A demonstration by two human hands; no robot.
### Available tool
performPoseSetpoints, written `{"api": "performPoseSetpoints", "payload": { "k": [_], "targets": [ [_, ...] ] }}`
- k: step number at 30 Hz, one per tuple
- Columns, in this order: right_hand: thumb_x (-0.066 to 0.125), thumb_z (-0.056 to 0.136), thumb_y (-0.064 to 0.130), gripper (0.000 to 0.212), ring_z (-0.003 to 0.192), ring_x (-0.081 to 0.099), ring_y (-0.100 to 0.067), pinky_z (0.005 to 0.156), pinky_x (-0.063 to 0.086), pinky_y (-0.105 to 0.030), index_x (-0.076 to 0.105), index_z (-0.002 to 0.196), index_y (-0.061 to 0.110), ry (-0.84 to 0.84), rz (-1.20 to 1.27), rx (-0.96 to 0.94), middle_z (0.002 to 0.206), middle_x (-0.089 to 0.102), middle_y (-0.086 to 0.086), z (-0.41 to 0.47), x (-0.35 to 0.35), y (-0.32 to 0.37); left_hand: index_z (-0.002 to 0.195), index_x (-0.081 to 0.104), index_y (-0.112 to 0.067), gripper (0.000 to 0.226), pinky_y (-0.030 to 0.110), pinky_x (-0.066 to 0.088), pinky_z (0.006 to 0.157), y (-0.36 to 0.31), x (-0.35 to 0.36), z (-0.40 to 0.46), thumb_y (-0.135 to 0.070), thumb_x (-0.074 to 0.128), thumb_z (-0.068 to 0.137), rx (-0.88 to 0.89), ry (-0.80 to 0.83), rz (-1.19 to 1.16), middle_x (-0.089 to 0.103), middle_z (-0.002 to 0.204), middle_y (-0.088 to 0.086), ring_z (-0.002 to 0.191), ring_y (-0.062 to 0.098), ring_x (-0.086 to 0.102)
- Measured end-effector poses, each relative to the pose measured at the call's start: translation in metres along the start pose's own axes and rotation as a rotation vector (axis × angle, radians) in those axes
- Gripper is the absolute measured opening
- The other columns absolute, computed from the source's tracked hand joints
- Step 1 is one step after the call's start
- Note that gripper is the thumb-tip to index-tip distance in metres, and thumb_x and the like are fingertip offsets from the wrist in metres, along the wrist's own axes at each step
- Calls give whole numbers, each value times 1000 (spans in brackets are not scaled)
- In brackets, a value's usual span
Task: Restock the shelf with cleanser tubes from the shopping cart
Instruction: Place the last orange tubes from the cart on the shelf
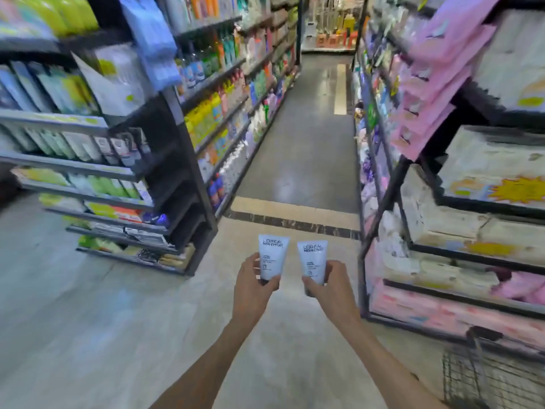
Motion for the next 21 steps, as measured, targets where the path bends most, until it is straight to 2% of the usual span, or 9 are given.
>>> {"api": "performPoseSetpoints", "payload": {
  "k": [4,8,11,15,18,19,21],
  "targets": [
    [80,77,37,39,68,72,-5,66,59,-38,56,101,18,96,-9,-68,88,70,6,1,100,64,136,50,-32,71,37,64,77,45,-98,24,-24,84,74,-37,-115,-1,65,119,-10,101,1,66],
    [80,78,34,34,66,72,-9,65,62,-45,56,95,18,193,-29,-165,83,70,3,7,198,122,137,51,-28,71,37,65,74,85,-192,43,-21,85,75,-87,-234,-34,66,118,-8,97,0,67],
    [82,80,33,39,69,72,-9,64,62,-44,51,101,22,237,-40,-224,92,68,2,7,260,165,132,48,-42,70,36,65,71,103,-256,54,-24,85,76,-85,-317,-25,62,122,-8,103,4,64],
    [83,84,26,43,80,68,1,67,63,-38,46,106,25,305,-22,-293,98,59,12,12,334,219,131,47,-42,67,43,64,78,122,-331,75,-40,80,73,-89,-441,3,64,121,-9,107,10,64],
    [84,82,35,49,90,67,-2,69,63,-36,47,112,27,331,-12,-363,104,57,13,30,382,256,131,44,-51,70,43,63,83,133,-375,101,-57,76,70,-98,-506,11,64,125,-10,112,13,64],
    [84,83,35,48,91,65,1,69,62,-32,47,113,26,337,-5,-380,104,57,13,37,397,267,131,44,-51,69,44,63,85,136,-389,111,-56,76,70,-99,-527,15,64,125,-10,112,13,64],
    [83,85,33,46,92,61,10,66,56,-19,48,114,23,350,-4,-418,104,56,12,54,426,292,138,46,-42,72,43,61,88,137,-417,134,-47,81,75,-97,-569,6,64,124,-11,112,11,63]
  ]
}}
Point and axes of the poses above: each hand's wrist, its own z-axis towards the middle knuckle, its own x-axis out of the palm, y = z × x, the point moved 5 cm from there along z, towards the middle knuckle
